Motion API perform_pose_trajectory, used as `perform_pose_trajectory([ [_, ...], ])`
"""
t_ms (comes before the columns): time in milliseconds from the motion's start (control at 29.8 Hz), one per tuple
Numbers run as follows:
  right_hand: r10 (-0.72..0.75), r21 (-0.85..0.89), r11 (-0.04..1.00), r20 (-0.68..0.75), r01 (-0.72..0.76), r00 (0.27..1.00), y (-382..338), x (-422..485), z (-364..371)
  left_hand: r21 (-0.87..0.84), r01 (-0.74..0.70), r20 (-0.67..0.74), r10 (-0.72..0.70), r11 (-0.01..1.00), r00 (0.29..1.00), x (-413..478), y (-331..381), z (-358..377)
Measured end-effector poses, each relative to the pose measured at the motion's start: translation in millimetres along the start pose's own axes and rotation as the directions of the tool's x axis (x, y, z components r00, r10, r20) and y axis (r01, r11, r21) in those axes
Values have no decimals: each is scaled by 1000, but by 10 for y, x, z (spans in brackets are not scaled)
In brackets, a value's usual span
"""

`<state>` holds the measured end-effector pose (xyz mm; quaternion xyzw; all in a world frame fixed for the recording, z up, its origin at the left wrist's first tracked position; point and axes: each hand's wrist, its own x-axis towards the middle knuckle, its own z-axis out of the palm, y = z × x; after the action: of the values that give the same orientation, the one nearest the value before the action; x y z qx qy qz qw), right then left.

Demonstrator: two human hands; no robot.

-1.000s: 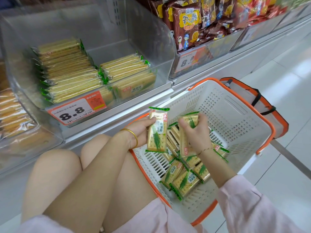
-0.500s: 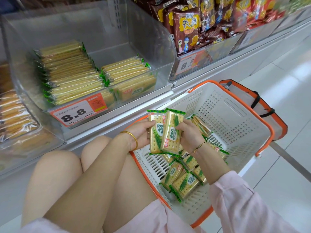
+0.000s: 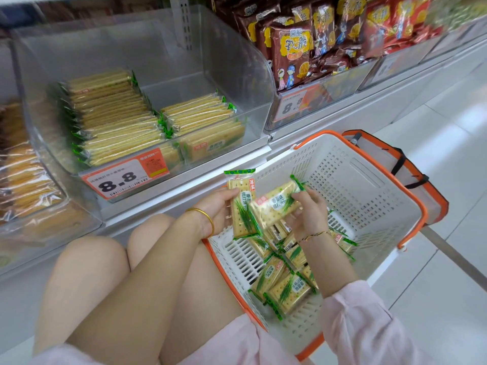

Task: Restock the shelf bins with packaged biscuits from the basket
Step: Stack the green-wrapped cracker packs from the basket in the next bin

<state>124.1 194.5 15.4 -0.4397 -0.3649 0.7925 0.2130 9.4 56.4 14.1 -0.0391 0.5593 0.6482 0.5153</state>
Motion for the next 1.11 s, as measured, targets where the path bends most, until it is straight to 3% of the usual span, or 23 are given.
perform_pose_trajectory([
  [302, 69, 175, 982, 39, -75, 997, 216, -155, -38, -76, -18, 33, 21, 997, 999, -24, 27, 2],
  [536, 78, -105, 991, -94, -88, 993, 386, -184, -38, -119, -45, 98, 57, 992, 994, -37, 42, -15],
  [603, 134, -136, 981, -47, -139, 990, 410, -193, -43, -121, -87, 84, 98, 989, 992, -42, 22, -23],
  [737, 241, -7, 970, 186, -244, 953, 330, -223, -67, -42, -170, 102, 173, 985, 980, -97, 38, -2],
  [838, 168, -121, 983, 311, -136, 935, 168, -202, -146, -8, -234, 175, 232, 972, 957, -204, 87, 43],
  [938, 127, -334, 940, 524, 66, 842, -84, -193, -113, 28, -333, 256, 315, 942, 914, -329, 196, 109],
  [1005, 110, -364, 918, 613, 157, 782, -271, -249, 23, 85, -424, 315, 380, 902, 870, -443, 367, 187],
  [1106, 1, -372, 870, 659, 324, 752, -623, -369, 337, 65, -536, 328, 489, 842, 808, -623, 723, 261],
])
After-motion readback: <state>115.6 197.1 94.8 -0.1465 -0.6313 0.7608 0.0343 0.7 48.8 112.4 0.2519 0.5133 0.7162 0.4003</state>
